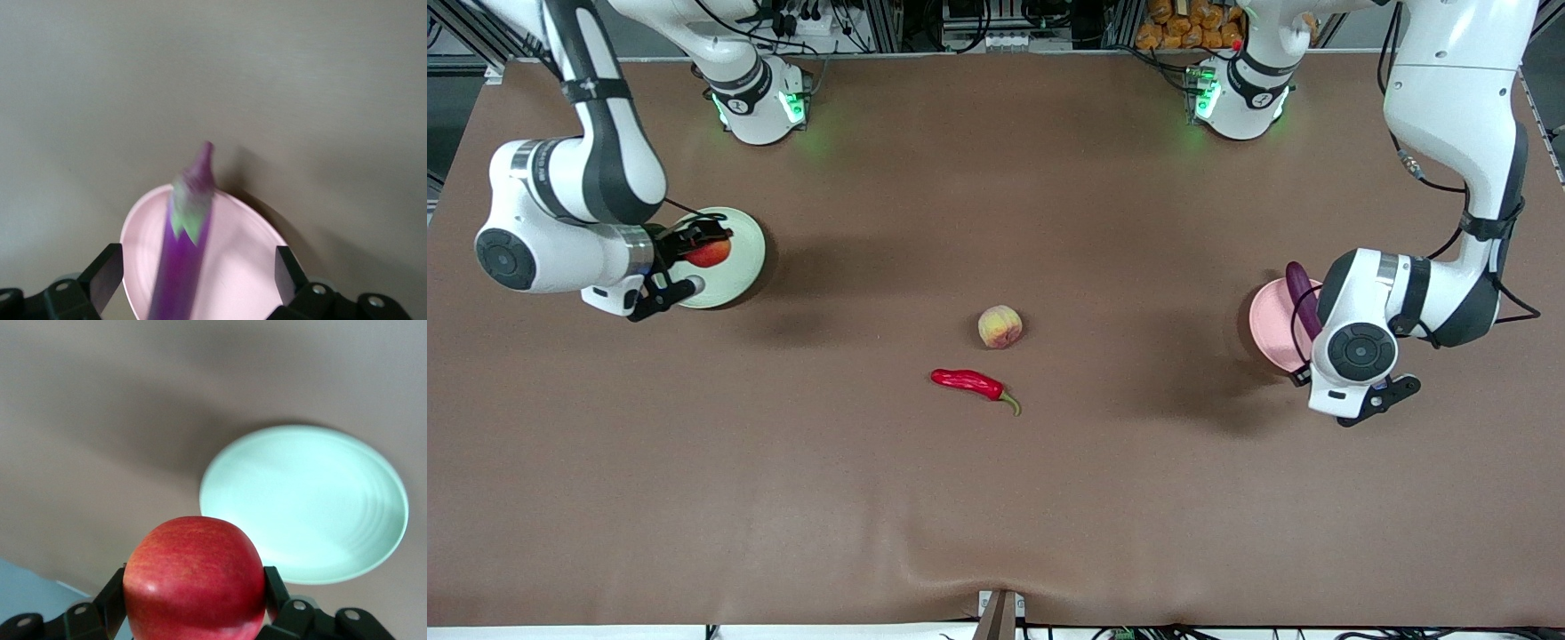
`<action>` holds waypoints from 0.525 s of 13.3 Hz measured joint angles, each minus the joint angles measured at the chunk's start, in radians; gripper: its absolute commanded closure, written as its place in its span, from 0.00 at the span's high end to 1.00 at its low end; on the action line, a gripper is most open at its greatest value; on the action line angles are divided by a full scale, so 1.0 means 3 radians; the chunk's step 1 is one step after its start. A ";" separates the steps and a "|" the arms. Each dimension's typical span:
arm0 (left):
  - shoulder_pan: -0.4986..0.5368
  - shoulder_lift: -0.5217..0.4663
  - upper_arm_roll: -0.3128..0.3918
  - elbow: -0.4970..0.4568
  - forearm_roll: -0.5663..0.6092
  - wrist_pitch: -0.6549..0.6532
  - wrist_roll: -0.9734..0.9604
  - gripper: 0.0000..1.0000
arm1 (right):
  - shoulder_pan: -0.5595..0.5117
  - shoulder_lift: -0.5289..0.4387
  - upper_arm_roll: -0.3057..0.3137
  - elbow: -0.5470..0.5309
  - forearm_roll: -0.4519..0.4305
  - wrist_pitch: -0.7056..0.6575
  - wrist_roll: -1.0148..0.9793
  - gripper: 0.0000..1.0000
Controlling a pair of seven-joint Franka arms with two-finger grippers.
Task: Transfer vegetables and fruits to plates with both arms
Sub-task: 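Lower the eggplant onto the pink plate while the right gripper places the apple, then reach the left gripper to the red chili pepper and grasp it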
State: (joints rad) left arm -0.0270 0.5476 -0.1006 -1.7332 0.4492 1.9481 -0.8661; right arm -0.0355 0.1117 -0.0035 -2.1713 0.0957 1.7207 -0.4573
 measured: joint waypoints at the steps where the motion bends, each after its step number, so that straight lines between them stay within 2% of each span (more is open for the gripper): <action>1: -0.0069 -0.0005 -0.0019 0.0128 -0.0099 -0.0153 -0.0006 1.00 | -0.0021 0.0001 0.0000 -0.0133 -0.0032 0.0097 -0.0009 0.00; 4: -0.0331 -0.0016 -0.0034 0.0512 -0.0499 -0.0429 -0.0182 1.00 | -0.0115 0.0016 -0.0039 -0.0421 -0.0335 0.0503 -0.0197 0.00; 7: -0.0642 -0.0010 -0.0043 0.0790 -0.0814 -0.0464 -0.0564 1.00 | -0.0427 0.0156 -0.0113 -0.0480 -0.0386 0.0773 -0.0483 0.00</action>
State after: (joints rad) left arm -0.2197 0.5444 -0.1135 -1.4961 0.2049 1.8089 -1.0351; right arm -0.1635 0.1584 -0.0373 -2.3153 -0.0200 1.9526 -0.6021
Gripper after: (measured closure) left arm 0.000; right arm 0.163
